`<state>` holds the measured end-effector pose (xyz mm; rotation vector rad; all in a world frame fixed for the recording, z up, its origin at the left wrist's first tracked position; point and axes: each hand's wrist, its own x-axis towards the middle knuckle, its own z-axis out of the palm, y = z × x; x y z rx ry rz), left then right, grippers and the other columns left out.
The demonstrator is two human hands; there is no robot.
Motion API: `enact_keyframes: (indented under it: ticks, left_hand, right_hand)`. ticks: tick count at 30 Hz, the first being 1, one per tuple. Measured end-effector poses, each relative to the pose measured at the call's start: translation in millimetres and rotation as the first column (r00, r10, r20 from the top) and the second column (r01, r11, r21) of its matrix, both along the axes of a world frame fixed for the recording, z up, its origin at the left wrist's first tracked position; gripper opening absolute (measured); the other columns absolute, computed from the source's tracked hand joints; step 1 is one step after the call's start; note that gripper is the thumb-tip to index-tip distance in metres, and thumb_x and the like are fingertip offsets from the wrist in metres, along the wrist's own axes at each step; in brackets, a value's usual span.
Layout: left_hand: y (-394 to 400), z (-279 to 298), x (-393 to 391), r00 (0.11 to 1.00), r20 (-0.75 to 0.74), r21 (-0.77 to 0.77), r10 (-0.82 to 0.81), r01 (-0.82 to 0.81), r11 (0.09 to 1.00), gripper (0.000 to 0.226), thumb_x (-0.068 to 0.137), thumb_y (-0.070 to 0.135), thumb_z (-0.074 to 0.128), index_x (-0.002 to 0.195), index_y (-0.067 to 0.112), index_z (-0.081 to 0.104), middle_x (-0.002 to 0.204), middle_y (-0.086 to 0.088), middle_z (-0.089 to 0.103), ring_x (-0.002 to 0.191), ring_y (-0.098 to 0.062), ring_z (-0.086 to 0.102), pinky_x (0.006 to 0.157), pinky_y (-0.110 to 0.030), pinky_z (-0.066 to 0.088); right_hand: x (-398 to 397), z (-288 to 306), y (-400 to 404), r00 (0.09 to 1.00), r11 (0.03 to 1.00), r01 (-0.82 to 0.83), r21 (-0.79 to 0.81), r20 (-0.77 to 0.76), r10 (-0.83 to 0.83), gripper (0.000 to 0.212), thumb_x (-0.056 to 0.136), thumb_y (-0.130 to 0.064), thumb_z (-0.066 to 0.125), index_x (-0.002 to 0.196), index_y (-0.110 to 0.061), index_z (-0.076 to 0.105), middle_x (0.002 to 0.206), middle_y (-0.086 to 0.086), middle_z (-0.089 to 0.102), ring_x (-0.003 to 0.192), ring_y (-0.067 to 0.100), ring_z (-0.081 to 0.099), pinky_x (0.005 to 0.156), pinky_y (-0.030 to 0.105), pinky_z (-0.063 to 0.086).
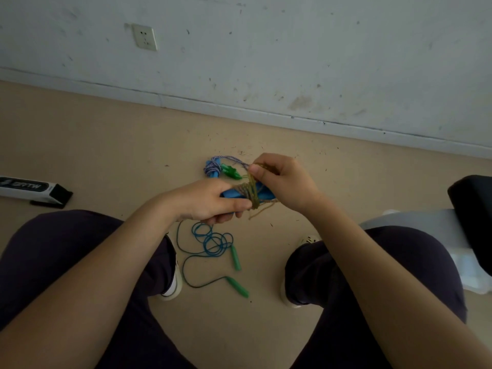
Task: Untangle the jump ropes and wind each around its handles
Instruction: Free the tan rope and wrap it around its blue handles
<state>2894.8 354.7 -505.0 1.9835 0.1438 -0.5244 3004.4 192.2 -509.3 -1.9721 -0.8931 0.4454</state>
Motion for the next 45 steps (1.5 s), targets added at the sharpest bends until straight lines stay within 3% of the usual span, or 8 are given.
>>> enact_keyframes:
  ticks: [8,18,21,25,30,33,38,45]
  left_hand:
    - [-3,4,2,0.985,-0.003,-0.167,0.17,-0.169,0.971,0.051,0.078,0.06,0.061,0.101,0.014,0.064,0.076,-0.004,0.071,0.05,-0.015,0.055,0.041,-0.024,0.034]
    - [-9,0,4,0.955,0.215,0.121,0.203,-0.232,0.965,0.039,0.072,0.058,0.073,0.071,0.019,0.065,0.048,0.004,0.059,0.043,-0.006,0.052,0.049,-0.018,0.041]
    - [-11,2,3,0.942,0.241,0.078,0.233,-0.258,0.963,0.051,0.062,0.063,0.072,0.08,0.015,0.069,0.049,0.004,0.06,0.046,-0.009,0.053,0.052,-0.023,0.042]
    - [-8,-1,4,0.908,0.293,0.036,0.3,-0.324,0.945,0.035,0.076,0.05,0.077,0.079,0.016,0.07,0.049,0.004,0.059,0.045,-0.007,0.051,0.052,-0.02,0.042]
    - [-8,-4,7,0.783,0.279,-0.279,0.556,-0.487,0.827,0.074,0.064,0.067,0.07,0.084,-0.004,0.066,0.055,-0.01,0.057,0.048,-0.018,0.046,0.043,-0.022,0.035]
    - [-13,-5,10,0.725,0.205,-0.411,0.657,-0.546,0.73,0.063,0.062,0.068,0.07,0.078,0.007,0.064,0.058,-0.013,0.054,0.049,-0.02,0.041,0.04,-0.02,0.028]
    - [-16,-9,13,0.662,0.153,-0.448,0.734,-0.615,0.649,0.07,0.062,0.069,0.068,0.085,0.003,0.064,0.051,-0.002,0.051,0.049,-0.018,0.038,0.04,-0.019,0.026]
    - [-10,-8,9,0.744,0.189,-0.443,0.64,-0.517,0.732,0.068,0.073,0.069,0.071,0.092,0.004,0.064,0.055,-0.003,0.053,0.043,-0.011,0.039,0.039,-0.019,0.029]
  right_hand:
    - [-4,1,7,0.993,0.997,0.075,0.034,0.094,-0.077,0.017,0.098,-0.023,0.056,0.088,-0.014,0.066,0.078,0.01,0.066,0.071,0.025,0.06,0.066,0.042,0.051]
    - [-5,0,6,0.995,0.994,0.1,0.033,-0.015,-0.1,0.012,0.091,-0.025,0.068,0.098,-0.021,0.059,0.079,0.004,0.066,0.064,0.014,0.062,0.056,0.031,0.053]
    - [-3,5,5,0.99,0.992,0.092,0.083,-0.118,-0.082,0.016,0.089,-0.021,0.071,0.091,-0.017,0.055,0.083,0.006,0.062,0.066,0.014,0.059,0.057,0.027,0.052]
    - [-6,12,2,0.96,0.995,0.064,0.077,-0.276,-0.04,0.023,0.093,-0.034,0.065,0.08,-0.015,0.065,0.062,-0.004,0.061,0.055,0.011,0.055,0.051,0.024,0.041]
    - [-10,17,3,0.842,0.964,0.008,0.266,-0.522,0.137,0.043,0.095,-0.05,0.05,0.101,-0.01,0.063,0.07,-0.002,0.06,0.054,0.013,0.044,0.049,0.022,0.034]
    - [-11,10,8,0.833,0.945,-0.032,0.325,-0.514,0.204,0.038,0.094,-0.038,0.055,0.109,-0.003,0.053,0.076,0.01,0.057,0.052,0.015,0.04,0.046,0.021,0.032]
    - [-10,3,11,0.878,0.972,-0.006,0.233,-0.465,0.117,0.023,0.094,-0.014,0.063,0.111,-0.002,0.051,0.06,-0.009,0.054,0.052,0.006,0.044,0.051,0.02,0.037]
    - [-12,1,9,0.895,0.96,0.07,0.27,-0.442,0.059,0.034,0.092,-0.008,0.064,0.117,0.012,0.051,0.059,-0.006,0.052,0.052,0.004,0.047,0.048,0.016,0.038]
